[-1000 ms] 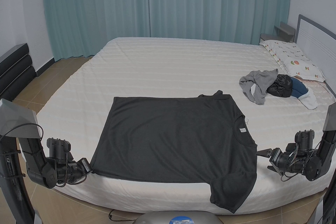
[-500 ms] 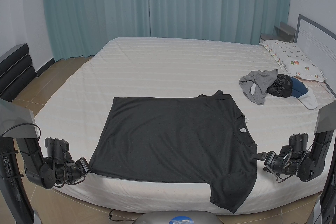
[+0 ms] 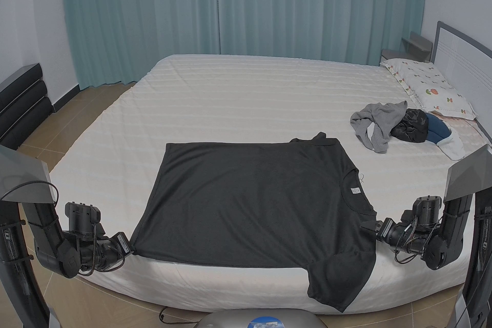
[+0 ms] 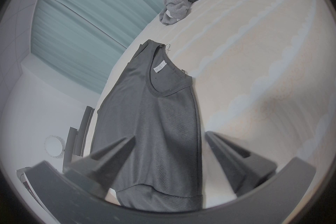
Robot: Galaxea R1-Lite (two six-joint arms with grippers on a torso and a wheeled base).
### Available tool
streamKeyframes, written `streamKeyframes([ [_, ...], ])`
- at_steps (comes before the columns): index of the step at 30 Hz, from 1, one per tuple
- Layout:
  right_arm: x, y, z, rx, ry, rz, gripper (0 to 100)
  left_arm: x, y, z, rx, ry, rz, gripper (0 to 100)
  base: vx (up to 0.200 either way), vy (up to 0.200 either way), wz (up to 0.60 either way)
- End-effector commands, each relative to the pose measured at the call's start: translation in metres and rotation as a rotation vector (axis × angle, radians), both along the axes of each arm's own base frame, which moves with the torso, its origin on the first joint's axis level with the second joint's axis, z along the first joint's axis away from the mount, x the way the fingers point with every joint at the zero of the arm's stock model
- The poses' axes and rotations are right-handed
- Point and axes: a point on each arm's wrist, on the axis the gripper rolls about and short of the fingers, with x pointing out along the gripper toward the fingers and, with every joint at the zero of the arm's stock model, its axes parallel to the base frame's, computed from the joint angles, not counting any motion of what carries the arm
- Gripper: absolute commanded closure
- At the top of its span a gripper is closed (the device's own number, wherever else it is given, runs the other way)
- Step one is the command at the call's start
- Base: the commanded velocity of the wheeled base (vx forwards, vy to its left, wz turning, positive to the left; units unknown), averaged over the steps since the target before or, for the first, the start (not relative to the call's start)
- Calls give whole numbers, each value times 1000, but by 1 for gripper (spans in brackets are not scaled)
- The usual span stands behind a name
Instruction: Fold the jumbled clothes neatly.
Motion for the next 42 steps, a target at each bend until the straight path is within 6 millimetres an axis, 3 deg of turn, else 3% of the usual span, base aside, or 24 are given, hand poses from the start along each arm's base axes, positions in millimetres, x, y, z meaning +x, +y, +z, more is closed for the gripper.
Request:
streamKeyframes([
  [1, 1, -1, -7, -7, 16, -7, 100, 0, 0, 0, 0, 1, 0, 100, 0, 0, 0],
  [19, 37, -4, -3, -6, -114, -22, 100, -4, -1, -1, 1, 12, -7, 100, 0, 0, 0],
  [24, 36, -4, -5, -6, -110, -18, 100, -4, -1, -1, 1, 13, -5, 100, 0, 0, 0],
  [25, 37, -4, -4, -6, -113, -20, 0, -4, -1, -1, 1, 13, -6, 100, 0, 0, 0],
  [29, 27, -16, 15, 7, -134, -47, 0, -3, -1, -2, 1, 15, -5, 100, 0, 0, 0],
  [34, -7, -26, 33, 85, -105, 35, 0, -4, -1, -2, 1, 16, -5, 100, 0, 0, 0],
  [42, -43, -13, 23, 73, -3, 196, 0, -4, -1, -2, 4, 15, -8, 100, 0, 0, 0],
])
